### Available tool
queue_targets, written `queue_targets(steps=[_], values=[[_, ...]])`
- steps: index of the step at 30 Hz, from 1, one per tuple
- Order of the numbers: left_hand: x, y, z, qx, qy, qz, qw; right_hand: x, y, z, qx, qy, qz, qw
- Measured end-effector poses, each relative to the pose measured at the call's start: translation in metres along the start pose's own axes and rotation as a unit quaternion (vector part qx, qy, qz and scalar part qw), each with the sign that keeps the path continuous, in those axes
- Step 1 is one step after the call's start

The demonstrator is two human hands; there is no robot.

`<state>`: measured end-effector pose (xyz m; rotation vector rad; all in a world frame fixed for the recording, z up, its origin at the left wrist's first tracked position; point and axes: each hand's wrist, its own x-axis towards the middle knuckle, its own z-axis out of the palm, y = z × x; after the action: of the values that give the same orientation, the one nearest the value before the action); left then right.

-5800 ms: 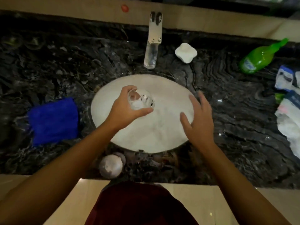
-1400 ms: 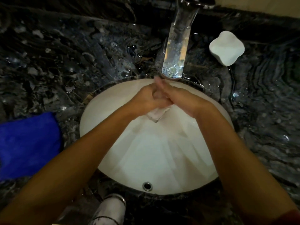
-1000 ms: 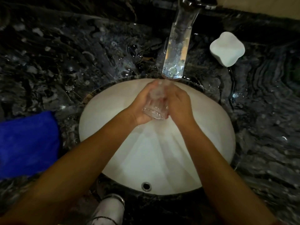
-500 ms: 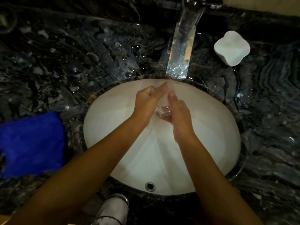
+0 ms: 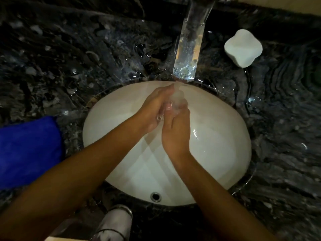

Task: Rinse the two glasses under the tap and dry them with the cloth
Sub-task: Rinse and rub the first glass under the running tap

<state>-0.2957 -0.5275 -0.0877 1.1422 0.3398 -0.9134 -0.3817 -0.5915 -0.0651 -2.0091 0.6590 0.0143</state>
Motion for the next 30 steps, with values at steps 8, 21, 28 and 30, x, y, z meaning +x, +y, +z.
queue_targets(steps=[8, 21, 28, 30], values=[[-0.009, -0.009, -0.001, -0.059, 0.001, -0.121, 0.991, 0.032, 0.007, -0.009, -0.023, -0.082, -0.034, 0.996], [-0.005, -0.001, 0.008, 0.064, 0.145, 0.024, 0.987, 0.02, -0.007, 0.007, 0.14, -0.05, 0.115, 0.982], [0.0, 0.009, 0.013, 0.009, 0.109, 0.03, 0.994, 0.066, -0.008, -0.002, 0.399, -0.023, 0.251, 0.881], [0.001, 0.004, 0.017, 0.015, 0.121, 0.038, 0.992, 0.07, 0.0, -0.006, 0.472, -0.031, 0.272, 0.838]])
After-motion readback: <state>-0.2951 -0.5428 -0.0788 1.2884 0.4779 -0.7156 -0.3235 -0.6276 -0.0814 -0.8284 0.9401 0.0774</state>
